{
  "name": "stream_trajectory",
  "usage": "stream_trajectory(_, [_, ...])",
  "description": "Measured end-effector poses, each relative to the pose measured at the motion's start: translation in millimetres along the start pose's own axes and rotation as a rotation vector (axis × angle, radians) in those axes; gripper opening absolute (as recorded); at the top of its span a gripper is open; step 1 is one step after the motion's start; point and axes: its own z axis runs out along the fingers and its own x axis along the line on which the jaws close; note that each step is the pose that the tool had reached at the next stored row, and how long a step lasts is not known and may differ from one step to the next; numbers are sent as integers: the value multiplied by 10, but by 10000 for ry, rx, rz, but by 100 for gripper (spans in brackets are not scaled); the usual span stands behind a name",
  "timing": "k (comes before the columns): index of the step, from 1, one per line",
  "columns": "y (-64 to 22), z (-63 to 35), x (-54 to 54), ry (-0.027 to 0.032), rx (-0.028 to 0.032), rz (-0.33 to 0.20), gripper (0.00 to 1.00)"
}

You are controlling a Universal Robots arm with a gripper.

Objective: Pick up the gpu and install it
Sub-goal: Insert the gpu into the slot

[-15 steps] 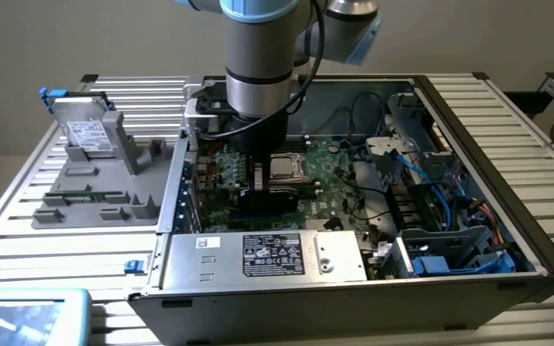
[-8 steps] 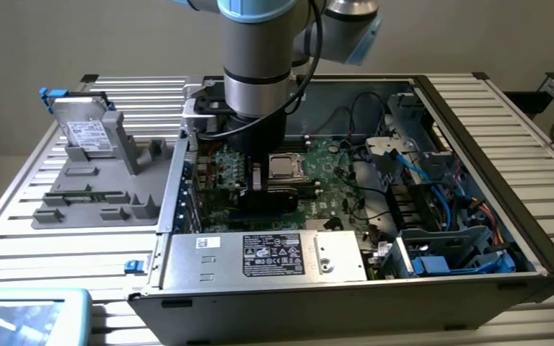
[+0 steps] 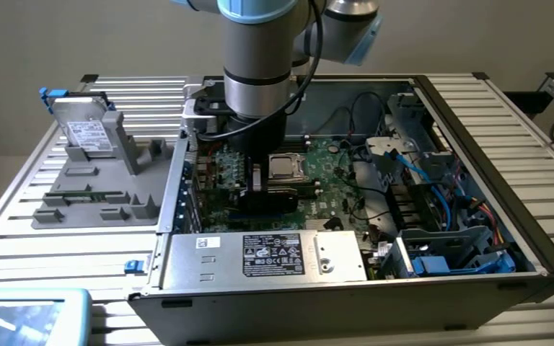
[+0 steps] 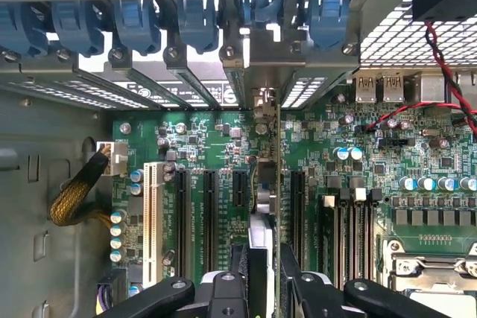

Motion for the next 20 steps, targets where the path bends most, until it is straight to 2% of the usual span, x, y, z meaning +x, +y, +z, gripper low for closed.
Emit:
stream_trajectory(11, [0, 6, 0, -19, 5, -90, 28])
stream_trajectory(20, [-1, 7, 4, -91, 8, -158, 28])
